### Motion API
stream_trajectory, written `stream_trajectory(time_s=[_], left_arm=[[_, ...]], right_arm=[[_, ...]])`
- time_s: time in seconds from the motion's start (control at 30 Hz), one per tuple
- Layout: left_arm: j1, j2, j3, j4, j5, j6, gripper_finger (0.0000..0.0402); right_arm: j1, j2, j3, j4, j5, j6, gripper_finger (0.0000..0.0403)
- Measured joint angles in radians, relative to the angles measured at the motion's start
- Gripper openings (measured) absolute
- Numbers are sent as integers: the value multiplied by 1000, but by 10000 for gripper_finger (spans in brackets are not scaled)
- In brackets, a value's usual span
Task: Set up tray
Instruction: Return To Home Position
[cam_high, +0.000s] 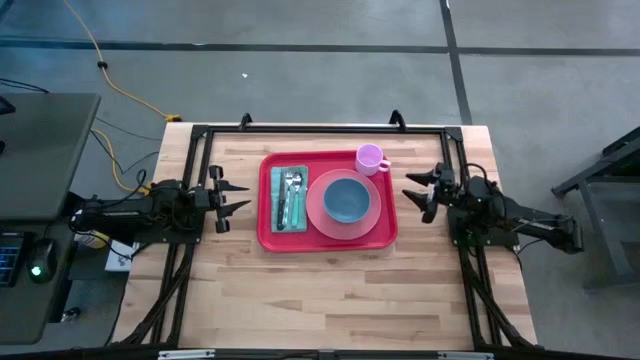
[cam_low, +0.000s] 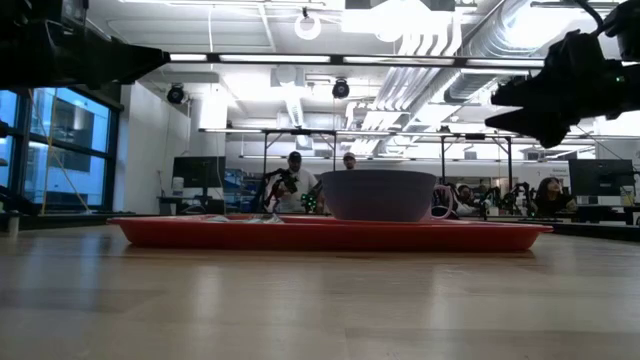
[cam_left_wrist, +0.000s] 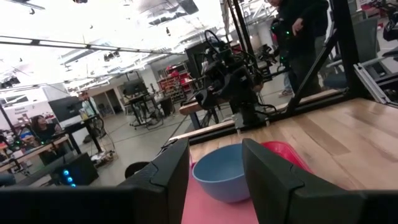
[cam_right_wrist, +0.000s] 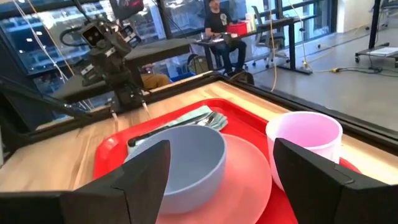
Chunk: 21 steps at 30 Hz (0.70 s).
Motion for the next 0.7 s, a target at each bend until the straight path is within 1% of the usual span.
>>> stream_trajectory(time_s=[0.13,0.23,0.3,0.37,0.43,0.57,0.7], left_arm=[[0,0,0,0,0,0,177],[0,0,0,0,0,1,177],[0,0,0,0,-1,10,177],[0,0,0,-1,-1,36,177],[0,0,0,-4,-1,68,177],[0,0,0,-25,-9,103,177],[0,0,0,-32,-14,98,177]], right_arm=[[0,1,0,-1,-1,3,266],[0,1,0,-3,-32,73,266],[3,1,0,-6,-113,50,266],[15,1,0,6,-219,-2,266],[27,1,0,9,-272,-20,266],[51,1,0,10,-272,-55,266],[55,1,0,1,-194,-78,266]])
